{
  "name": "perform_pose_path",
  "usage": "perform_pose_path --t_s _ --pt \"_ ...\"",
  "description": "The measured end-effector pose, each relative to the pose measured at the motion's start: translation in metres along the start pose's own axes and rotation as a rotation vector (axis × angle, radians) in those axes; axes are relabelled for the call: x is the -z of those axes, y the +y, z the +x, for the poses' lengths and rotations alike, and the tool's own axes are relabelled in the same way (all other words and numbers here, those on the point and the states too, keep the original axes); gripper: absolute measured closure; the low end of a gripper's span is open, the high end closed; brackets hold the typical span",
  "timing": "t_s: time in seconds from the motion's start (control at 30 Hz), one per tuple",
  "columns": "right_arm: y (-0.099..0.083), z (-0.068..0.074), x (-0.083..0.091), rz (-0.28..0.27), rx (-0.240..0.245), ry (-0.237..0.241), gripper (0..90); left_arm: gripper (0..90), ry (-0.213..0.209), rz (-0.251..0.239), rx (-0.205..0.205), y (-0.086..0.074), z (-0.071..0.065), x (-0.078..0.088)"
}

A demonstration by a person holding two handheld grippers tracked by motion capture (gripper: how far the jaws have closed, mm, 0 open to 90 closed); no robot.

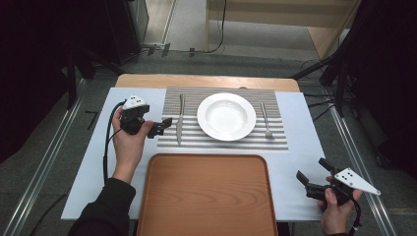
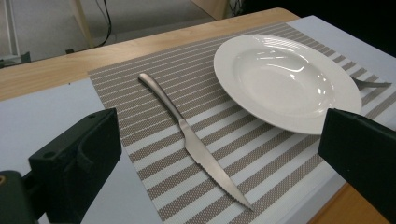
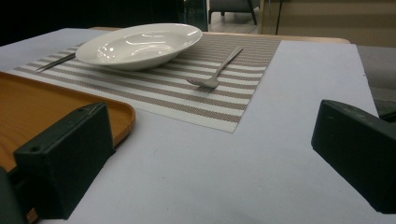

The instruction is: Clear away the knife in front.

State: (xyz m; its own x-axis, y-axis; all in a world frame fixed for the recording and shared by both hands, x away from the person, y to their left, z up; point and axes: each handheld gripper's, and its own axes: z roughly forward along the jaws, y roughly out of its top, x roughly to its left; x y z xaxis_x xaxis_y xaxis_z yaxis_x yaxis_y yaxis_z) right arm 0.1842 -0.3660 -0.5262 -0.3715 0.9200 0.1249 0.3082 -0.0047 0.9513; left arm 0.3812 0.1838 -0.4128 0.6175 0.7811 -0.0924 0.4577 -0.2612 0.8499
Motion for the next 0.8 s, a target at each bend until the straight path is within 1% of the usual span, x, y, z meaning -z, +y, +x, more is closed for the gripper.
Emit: perform_pose_path --t_s 0.07,0.13,0.17,0.23,0.3,0.33,0.4,0.53,0.6,0.63,0.7,0.8 --pt "0.000 0.000 0.000 0.001 0.002 -0.001 0.0 0.0 0.006 0.024 -0.005 0.004 0.001 -0.006" --pt "0.000 0.000 -0.001 0.000 0.006 -0.001 0.0 0.6 0.027 0.042 -0.014 0.007 0.001 -0.012" --pt "0.000 0.000 -0.001 0.001 0.006 0.000 0.0 4.0 0.032 0.045 -0.011 0.009 0.002 -0.015" --pt "0.000 0.000 -0.001 0.001 0.008 0.000 0.0 5.3 0.032 0.066 -0.018 0.012 0.002 -0.021" --pt "0.000 0.000 -0.001 0.001 0.007 0.002 0.0 6.7 0.022 0.084 -0.011 0.015 0.004 -0.028" --pt "0.000 0.000 -0.001 0.001 0.007 0.002 0.0 9.8 0.021 0.088 -0.007 0.017 0.005 -0.031" --pt "0.000 0.000 -0.001 0.001 0.007 0.003 0.0 16.0 0.001 0.100 -0.002 0.020 0.006 -0.037" --pt "0.000 0.000 -0.001 -0.001 0.010 0.005 0.0 16.5 0.017 0.135 0.003 0.024 0.008 -0.049" --pt "0.000 0.000 -0.001 -0.002 0.009 0.006 0.0 16.6 0.031 0.150 0.022 0.026 0.010 -0.055" --pt "0.000 0.000 -0.001 -0.002 0.009 0.006 0.0 16.8 0.030 0.156 0.031 0.027 0.011 -0.057" --pt "0.000 0.000 -0.001 -0.003 0.011 0.006 0.0 20.8 0.034 0.169 0.044 0.028 0.013 -0.063" --pt "0.000 0.000 -0.001 -0.003 0.012 0.005 0.0 23.5 0.035 0.196 0.059 0.027 0.016 -0.072"
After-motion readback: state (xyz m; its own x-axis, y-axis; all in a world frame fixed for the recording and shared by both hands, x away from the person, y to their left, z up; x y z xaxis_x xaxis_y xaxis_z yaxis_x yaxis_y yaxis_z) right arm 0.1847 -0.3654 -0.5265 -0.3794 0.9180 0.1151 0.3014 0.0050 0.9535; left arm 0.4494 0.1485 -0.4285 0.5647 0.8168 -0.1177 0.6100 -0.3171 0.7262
